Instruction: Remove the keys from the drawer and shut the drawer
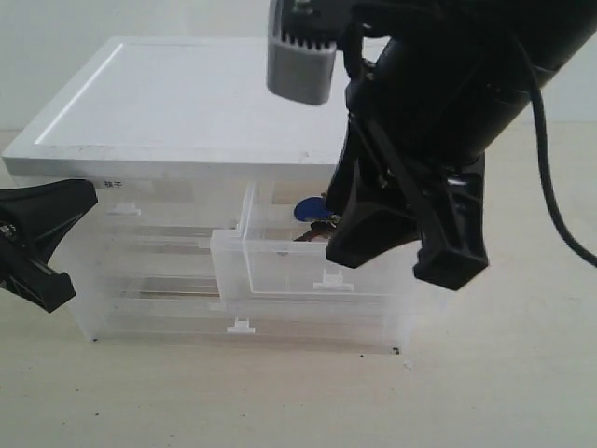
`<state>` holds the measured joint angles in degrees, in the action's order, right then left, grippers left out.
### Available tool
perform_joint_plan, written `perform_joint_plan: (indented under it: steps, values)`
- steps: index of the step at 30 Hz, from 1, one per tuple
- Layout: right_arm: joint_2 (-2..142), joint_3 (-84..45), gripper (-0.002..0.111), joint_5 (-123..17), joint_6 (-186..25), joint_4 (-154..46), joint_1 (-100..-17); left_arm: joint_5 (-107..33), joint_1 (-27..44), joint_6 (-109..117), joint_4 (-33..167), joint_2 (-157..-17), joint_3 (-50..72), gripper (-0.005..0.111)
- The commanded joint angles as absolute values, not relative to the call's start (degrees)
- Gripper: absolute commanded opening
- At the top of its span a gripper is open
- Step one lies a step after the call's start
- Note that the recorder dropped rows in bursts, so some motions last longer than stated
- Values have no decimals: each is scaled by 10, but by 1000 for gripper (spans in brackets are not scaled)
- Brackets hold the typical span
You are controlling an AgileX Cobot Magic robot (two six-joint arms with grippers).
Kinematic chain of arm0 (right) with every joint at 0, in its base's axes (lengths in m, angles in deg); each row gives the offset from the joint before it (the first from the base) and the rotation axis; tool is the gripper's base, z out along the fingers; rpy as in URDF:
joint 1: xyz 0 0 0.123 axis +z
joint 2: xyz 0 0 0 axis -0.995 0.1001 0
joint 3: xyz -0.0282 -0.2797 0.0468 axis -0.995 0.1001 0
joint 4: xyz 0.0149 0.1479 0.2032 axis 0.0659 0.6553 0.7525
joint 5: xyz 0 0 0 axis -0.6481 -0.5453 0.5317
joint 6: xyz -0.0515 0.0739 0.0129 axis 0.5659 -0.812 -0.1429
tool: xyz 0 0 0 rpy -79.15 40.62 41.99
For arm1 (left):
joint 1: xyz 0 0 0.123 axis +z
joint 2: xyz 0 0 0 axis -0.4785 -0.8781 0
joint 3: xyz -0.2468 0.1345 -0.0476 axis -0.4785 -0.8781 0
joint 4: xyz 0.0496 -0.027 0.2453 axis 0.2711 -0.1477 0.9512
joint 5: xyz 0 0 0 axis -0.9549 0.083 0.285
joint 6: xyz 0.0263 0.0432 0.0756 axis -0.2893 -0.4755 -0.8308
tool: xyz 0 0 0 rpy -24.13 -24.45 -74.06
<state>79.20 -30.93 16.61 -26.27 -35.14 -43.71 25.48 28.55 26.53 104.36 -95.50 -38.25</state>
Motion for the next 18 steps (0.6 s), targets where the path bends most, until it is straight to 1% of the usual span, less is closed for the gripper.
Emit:
perform_joint_plan:
  steps: [1,11,12,13,15,17,18]
  values:
    - [789,-264,35,154,-225,-420,-436,263,285,265,1033,-955,-375,5]
    - [790,-233,34,120,-224,-431,-436,263,285,266,1034,-955,-375,5]
    - [790,-233,32,120,-224,-429,-436,263,285,266,1034,-955,-375,5]
    - [790,-233,26,123,-223,-423,-436,263,285,266,1034,-955,-375,5]
    - [790,-233,12,129,-205,-410,-436,263,285,266,1034,-955,-375,5]
    - [790,-233,-1,133,-176,-395,-436,263,285,266,1034,-955,-375,5]
    - [790,-233,0,137,-168,-387,-436,263,285,266,1034,-955,-375,5]
